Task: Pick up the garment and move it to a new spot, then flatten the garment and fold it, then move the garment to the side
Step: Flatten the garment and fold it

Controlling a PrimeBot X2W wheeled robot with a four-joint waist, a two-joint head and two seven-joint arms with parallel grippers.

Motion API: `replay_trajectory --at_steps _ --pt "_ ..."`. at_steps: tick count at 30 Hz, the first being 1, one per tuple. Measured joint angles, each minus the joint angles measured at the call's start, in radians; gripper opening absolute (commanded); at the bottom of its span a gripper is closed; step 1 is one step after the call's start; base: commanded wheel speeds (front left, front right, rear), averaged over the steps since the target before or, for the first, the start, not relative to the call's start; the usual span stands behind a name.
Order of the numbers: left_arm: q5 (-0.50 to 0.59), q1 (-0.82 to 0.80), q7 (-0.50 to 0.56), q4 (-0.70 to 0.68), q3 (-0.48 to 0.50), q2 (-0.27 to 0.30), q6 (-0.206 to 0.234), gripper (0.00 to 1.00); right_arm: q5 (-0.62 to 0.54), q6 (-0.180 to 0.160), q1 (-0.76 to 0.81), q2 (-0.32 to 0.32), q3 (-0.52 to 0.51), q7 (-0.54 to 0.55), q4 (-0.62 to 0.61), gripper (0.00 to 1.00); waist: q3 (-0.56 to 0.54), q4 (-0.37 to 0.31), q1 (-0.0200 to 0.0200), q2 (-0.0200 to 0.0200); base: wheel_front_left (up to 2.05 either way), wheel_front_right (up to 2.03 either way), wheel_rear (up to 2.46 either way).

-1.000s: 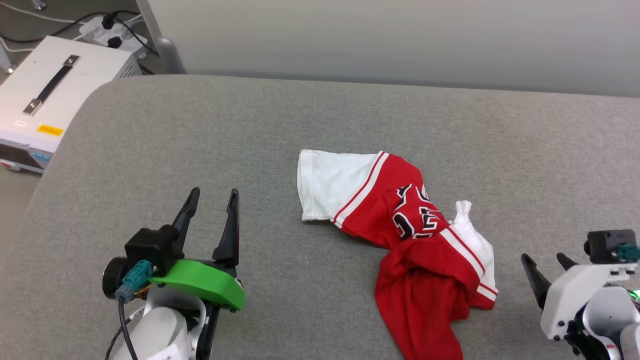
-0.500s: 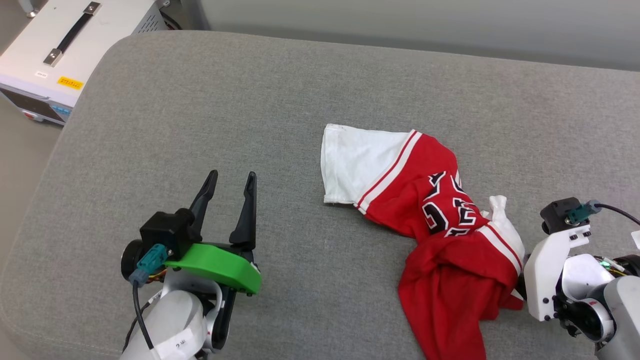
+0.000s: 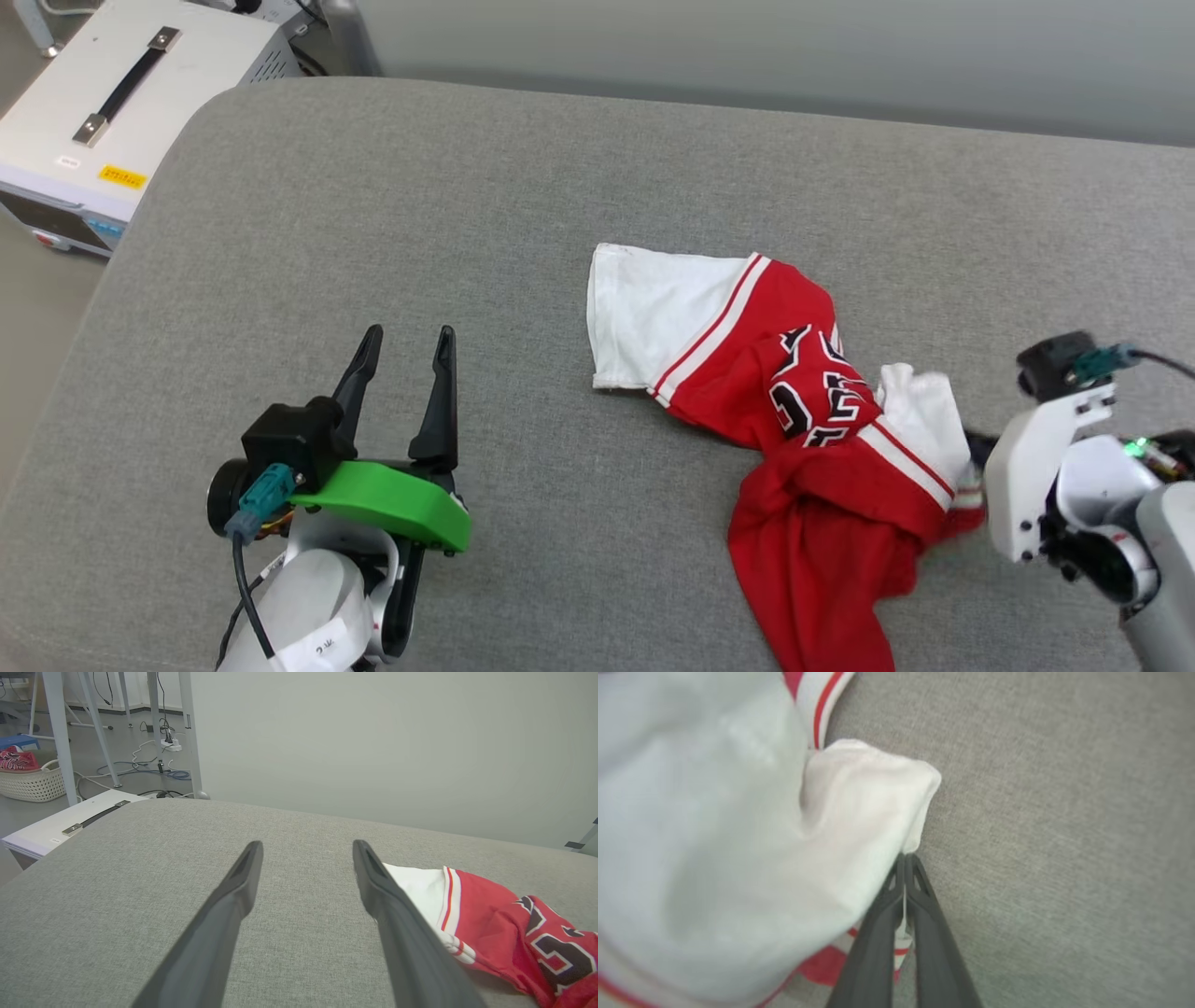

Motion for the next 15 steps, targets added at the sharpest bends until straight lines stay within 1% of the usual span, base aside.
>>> replay_trajectory --at_steps 3,7,8,10,13,15 --pt "0.003 0.009 0.000 0.003 0.004 -0.002 -0.007 1.00 -0.031 0.000 -0.040 -0.017 -0.063 -0.058 -0.032 0.00 -0.018 -0.014 0.0000 0.0000 0.00 0.00 0.00" --pt "0.006 0.013 0.000 0.003 0.005 -0.005 -0.009 1.00 -0.088 0.001 -0.066 -0.028 -0.191 -0.136 -0.045 0.00 -0.033 -0.036 0.0000 0.0000 0.00 0.00 0.00" --pt "0.006 0.013 0.000 0.003 0.006 -0.006 -0.009 1.00 -0.108 0.001 -0.068 -0.028 -0.237 -0.156 -0.042 0.00 -0.035 -0.041 0.0000 0.0000 0.00 0.00 0.00" --pt "0.006 0.013 0.000 0.003 0.007 -0.006 -0.009 1.00 -0.133 0.001 -0.068 -0.028 -0.312 -0.176 -0.017 0.00 -0.037 -0.049 0.0000 0.0000 0.00 0.00 0.00" --pt "0.006 0.013 0.000 0.003 0.006 -0.010 -0.012 1.00 -0.155 0.001 -0.057 -0.025 -0.417 -0.212 0.066 0.00 -0.035 -0.054 0.0000 0.0000 0.00 0.00 0.00" --pt "0.006 0.013 0.000 0.005 0.006 -0.012 -0.016 1.00 -0.172 0.001 -0.025 -0.003 -0.476 -0.231 0.125 0.00 -0.031 -0.053 0.0000 0.0000 0.00 0.00 0.00"
